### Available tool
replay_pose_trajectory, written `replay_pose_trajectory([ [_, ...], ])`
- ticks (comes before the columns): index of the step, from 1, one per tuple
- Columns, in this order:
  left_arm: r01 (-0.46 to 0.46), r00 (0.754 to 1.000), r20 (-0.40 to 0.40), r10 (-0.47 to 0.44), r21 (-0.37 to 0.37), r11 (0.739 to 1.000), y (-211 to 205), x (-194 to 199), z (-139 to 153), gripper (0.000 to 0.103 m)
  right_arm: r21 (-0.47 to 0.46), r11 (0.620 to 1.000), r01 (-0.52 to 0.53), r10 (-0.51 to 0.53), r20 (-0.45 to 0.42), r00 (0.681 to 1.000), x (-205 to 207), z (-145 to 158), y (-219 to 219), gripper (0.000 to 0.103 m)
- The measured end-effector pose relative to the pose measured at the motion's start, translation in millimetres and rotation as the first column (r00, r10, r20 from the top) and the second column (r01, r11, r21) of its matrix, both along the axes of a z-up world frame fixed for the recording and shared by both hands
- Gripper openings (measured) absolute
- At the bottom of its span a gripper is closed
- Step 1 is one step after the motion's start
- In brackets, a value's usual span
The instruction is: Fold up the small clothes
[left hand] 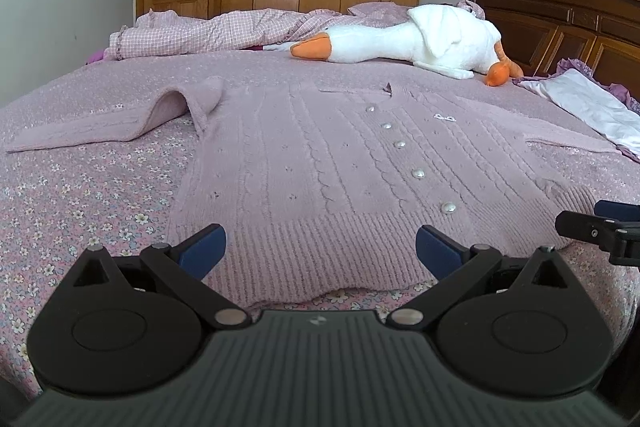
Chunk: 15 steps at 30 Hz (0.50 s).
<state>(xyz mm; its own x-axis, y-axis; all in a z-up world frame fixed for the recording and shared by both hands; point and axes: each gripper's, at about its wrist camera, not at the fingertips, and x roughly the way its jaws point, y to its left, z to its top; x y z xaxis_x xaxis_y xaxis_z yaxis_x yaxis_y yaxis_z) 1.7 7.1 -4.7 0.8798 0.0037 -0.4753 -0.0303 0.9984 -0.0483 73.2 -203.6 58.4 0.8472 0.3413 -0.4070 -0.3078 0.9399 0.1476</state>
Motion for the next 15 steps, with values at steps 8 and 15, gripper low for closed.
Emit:
replay_pose_trajectory([
  [8, 0.001, 1.000, -0.001, -0.001, -0.004, 1.000, 1.0, -0.1, 0.0, 0.103, -0.003, 1.000, -0.004, 0.004, -0.002, 1.000, 0.1, 0.3, 0.4, 0.103],
  [15, 0.001, 1.000, -0.001, -0.001, -0.006, 1.000, 1.6, -0.4, 0.3, 0.103, -0.005, 1.000, -0.008, 0.008, -0.004, 1.000, 0.5, -0.3, 1.0, 0.103],
])
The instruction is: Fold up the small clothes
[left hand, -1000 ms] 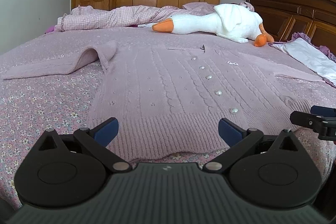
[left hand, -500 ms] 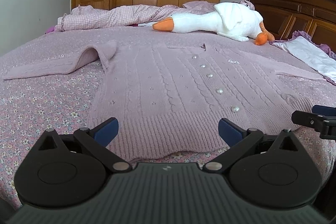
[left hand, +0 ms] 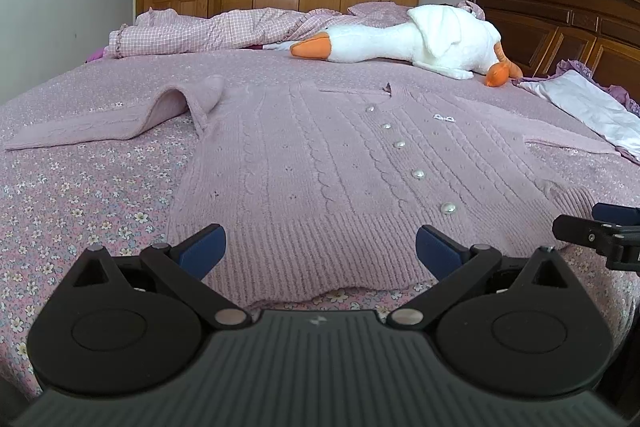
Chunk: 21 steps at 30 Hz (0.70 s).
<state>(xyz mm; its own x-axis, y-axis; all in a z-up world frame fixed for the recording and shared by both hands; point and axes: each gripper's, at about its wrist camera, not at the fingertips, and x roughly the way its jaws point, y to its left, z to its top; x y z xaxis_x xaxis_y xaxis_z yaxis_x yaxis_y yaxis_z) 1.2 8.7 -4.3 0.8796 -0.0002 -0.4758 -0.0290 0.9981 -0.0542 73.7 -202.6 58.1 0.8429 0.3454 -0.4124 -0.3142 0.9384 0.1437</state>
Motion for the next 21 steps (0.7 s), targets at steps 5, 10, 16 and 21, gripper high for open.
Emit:
replay_pose_trajectory([
  [5, 0.000, 1.000, 0.001, 0.000, -0.001, 1.000, -1, 1, 0, 0.103, -0.005, 1.000, -0.003, 0.003, -0.002, 1.000, 0, -1, 1, 0.103],
  [10, 0.000, 1.000, 0.001, 0.000, -0.001, 1.000, -1, 0, 0, 0.103, -0.006, 1.000, -0.003, 0.003, -0.003, 1.000, -1, -1, 0, 0.103],
  [16, -0.001, 1.000, 0.003, 0.001, -0.001, 1.000, 0, 0, 1, 0.103, -0.013, 1.000, -0.006, 0.006, -0.003, 1.000, -2, -2, 2, 0.103],
  [21, -0.013, 1.000, 0.010, 0.013, -0.008, 1.000, 3, 0, 5, 0.103, 0.013, 1.000, -0.019, 0.019, 0.004, 1.000, 0, 5, 11, 0.103],
])
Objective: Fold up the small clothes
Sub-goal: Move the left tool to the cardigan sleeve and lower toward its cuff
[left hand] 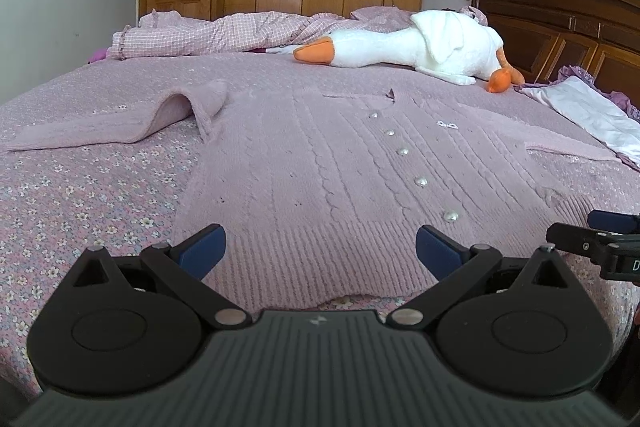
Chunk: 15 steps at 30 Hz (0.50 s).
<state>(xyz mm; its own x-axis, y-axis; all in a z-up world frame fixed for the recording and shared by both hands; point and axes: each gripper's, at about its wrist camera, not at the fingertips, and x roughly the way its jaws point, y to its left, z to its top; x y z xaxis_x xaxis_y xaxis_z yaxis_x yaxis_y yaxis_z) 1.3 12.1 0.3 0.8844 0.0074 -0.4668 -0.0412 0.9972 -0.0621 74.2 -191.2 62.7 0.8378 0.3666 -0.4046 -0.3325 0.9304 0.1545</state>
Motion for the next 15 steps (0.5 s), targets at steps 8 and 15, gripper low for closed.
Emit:
replay_pose_trajectory([
  [8, -0.020, 1.000, 0.016, 0.021, -0.022, 1.000, 17, 3, 11, 0.103, -0.026, 0.995, -0.092, 0.093, 0.056, 0.994, 4, 22, 47, 0.103],
  [15, -0.067, 0.996, 0.051, 0.069, -0.037, 0.997, 51, 11, 35, 0.103, -0.051, 0.983, -0.175, 0.179, 0.093, 0.979, 12, 45, 96, 0.103],
])
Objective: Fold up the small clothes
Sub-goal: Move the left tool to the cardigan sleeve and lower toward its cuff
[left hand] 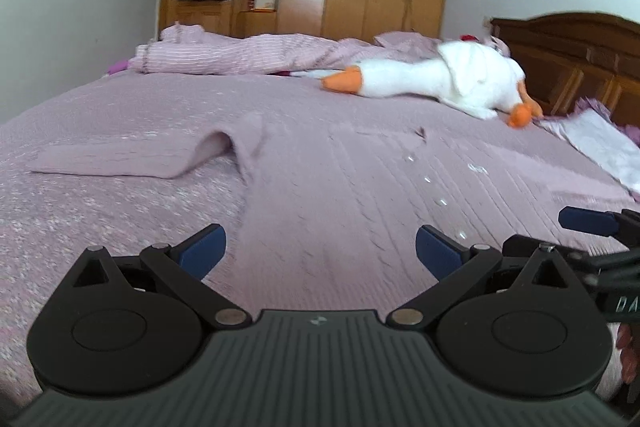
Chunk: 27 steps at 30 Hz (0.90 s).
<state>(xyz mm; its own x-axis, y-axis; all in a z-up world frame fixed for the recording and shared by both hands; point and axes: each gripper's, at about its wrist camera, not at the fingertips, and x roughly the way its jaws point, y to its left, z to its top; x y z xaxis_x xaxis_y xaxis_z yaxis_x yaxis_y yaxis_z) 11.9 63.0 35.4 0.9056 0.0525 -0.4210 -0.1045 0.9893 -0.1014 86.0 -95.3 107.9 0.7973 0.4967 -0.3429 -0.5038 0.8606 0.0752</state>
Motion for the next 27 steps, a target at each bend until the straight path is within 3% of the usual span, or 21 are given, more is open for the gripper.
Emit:
replay_pose_trajectory([
  [10, -0.108, 0.994, 0.035, 0.108, -0.001, 0.994, 66, 4, 25, 0.103, -0.038, 0.994, -0.105, 0.109, 0.092, 0.990, 9, 30, 78, 0.103],
  [19, -0.227, 0.973, 0.023, 0.229, -0.054, 0.972, 142, 18, 31, 0.103, -0.035, 0.991, -0.132, 0.134, 0.087, 0.987, 24, 33, 135, 0.103],
  [24, -0.275, 0.959, 0.018, 0.282, -0.165, 0.947, 188, 26, 28, 0.103, 0.000, 0.985, -0.170, 0.170, 0.058, 0.984, 44, 33, 168, 0.103],
  [27, -0.318, 0.944, 0.015, 0.329, -0.215, 0.923, 212, 34, 22, 0.103, 0.068, 0.979, -0.194, 0.191, 0.056, 0.980, 53, 33, 182, 0.103],
])
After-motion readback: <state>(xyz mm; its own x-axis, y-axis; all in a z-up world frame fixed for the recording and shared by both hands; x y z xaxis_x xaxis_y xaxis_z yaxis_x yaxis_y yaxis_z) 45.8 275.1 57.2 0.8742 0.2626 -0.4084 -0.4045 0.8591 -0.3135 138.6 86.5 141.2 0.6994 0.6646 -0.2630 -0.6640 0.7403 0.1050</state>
